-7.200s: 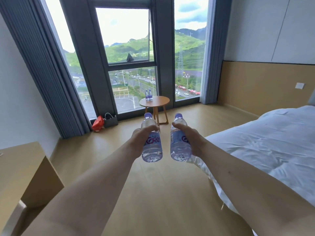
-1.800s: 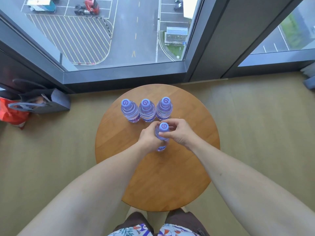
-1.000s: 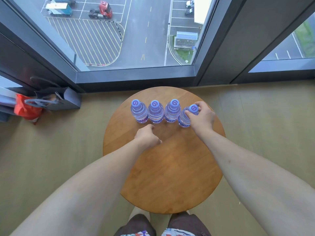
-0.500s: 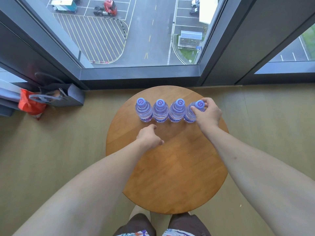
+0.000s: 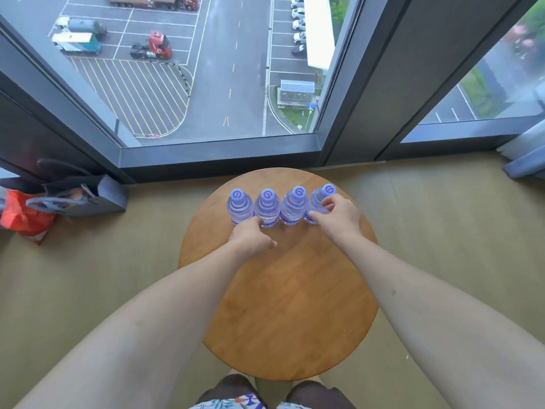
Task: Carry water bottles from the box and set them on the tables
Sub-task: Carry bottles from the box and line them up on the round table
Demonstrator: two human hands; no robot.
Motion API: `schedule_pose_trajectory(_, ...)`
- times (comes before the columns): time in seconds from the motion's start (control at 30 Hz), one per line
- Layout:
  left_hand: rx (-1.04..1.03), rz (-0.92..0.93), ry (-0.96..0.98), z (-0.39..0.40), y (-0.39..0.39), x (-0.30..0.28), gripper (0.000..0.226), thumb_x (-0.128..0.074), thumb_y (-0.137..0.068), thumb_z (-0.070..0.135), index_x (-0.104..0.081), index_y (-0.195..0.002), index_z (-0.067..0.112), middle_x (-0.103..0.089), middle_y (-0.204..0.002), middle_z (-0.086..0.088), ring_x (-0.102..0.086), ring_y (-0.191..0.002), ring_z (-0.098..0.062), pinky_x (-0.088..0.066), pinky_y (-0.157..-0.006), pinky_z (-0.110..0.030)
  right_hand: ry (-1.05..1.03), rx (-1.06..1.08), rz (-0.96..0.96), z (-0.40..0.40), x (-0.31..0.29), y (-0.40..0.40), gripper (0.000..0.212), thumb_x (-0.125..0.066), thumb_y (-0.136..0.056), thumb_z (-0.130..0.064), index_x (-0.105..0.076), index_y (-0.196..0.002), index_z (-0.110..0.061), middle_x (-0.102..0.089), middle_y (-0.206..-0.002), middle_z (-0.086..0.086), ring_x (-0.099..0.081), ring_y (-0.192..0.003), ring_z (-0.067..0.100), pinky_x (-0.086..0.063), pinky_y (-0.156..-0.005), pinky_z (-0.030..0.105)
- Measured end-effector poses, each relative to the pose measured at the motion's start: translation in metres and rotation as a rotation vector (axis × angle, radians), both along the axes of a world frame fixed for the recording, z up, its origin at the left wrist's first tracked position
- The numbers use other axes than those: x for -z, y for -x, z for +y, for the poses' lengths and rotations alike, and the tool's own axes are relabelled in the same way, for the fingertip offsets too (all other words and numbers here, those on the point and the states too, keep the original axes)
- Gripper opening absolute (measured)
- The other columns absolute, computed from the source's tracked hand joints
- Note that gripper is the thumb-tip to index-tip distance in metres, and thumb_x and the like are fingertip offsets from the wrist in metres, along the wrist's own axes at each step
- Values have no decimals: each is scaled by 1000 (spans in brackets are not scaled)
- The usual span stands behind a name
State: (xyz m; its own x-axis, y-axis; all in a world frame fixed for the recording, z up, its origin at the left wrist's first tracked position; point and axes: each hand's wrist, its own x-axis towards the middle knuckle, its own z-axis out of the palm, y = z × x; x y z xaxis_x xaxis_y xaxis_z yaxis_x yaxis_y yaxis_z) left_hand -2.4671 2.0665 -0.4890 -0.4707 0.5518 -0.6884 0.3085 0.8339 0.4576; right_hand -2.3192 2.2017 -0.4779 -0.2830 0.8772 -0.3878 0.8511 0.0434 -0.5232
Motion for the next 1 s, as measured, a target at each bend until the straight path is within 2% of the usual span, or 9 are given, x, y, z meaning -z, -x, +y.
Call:
schedule_pose_trajectory(0.1, 15, 37, -45, -1, 5, -20, 60, -81, -84, 31, -56, -138, 23, -65, -130, -3, -60, -119, -24, -51, -99, -36, 22, -181, -29, -19, -20, 6, 50, -79, -84, -38, -65, -128, -17, -65, -128, 8, -59, -120, 26, -47, -99, 36)
schedule_pose_trajectory(0.23, 6, 96, -100, -11, 11, -55, 48, -77, -86, 32, -59, -130, 23, -61, -108, 3, -56, -100, -18, -45, -83, -29, 21, -352, -51, -37, -53, 21, 61, -77, -84, -39, -58, -140, -22, -60, -137, 8, -55, -127, 26, -48, -104, 39)
schedule_pose_trajectory(0.4, -90, 230, -146, -45, 9, -105, 55, -74, -79, 27, -58, -131, 25, -65, -121, -1, -60, -106, -23, -50, -87, -33, -59, -558, -42, -54, -95, 31, 64, -73, -82, -35, -54, -143, -25, -59, -137, 4, -53, -129, 24, -44, -104, 35)
schedule_pose_trajectory(0.47, -123, 332, -153, -65, 3, -126, 64, -73, -82, 32, -53, -142, 22, -60, -136, -3, -57, -123, -26, -48, -95, -32, -101, -639, -41, -67, -111, 32, 65, -71, -83, -39, -52, -144, -28, -58, -134, 4, -51, -129, 26, -41, -98, 33)
schedule_pose_trajectory(0.53, -159, 430, -153, -88, -6, -145, 70, -71, -86, 39, -47, -149, 20, -52, -148, -6, -48, -136, -29, -45, -107, -40, -119, -707, -26, -83, -123, 33, 64, -70, -84, -41, -50, -144, -32, -55, -132, 4, -48, -129, 28, -38, -95, 34)
schedule_pose_trajectory(0.7, -283, 633, -120, -166, -33, -185, 67, -73, -85, 38, -48, -147, 28, -50, -147, -4, -45, -136, -29, -44, -108, -47, -158, -904, 68, -149, -153, 43, 70, -69, -84, -46, -46, -149, -37, -52, -141, 1, -41, -136, 27, -40, -109, 41)
schedule_pose_trajectory(0.83, -423, 730, -54, -247, -46, -210, 59, -72, -84, 43, -54, -138, 27, -56, -139, -3, -49, -130, -30, -48, -103, -46, -214, -1112, 130, -227, -179, 63, 71, -71, -84, -49, -45, -149, -35, -54, -141, 4, -44, -133, 29, -42, -109, 45)
schedule_pose_trajectory(0.93, -562, 773, -22, -324, -55, -221, 62, -72, -82, 47, -55, -138, 27, -55, -139, -4, -49, -130, -30, -46, -105, -45, -248, -1275, 195, -305, -197, 76, 53, -70, -82, -48, -54, -132, -35, -57, -134, 5, -47, -128, 32, -45, -104, 46)
schedule_pose_trajectory(1.0, -660, 797, -5, -381, -62, -226, 63, -72, -80, 46, -54, -138, 26, -55, -139, -5, -47, -131, -31, -45, -106, -43, -274, -1391, 215, -361, -207, 81, 56, -70, -83, -48, -53, -134, -35, -56, -136, 6, -47, -128, 34, -45, -104, 46)
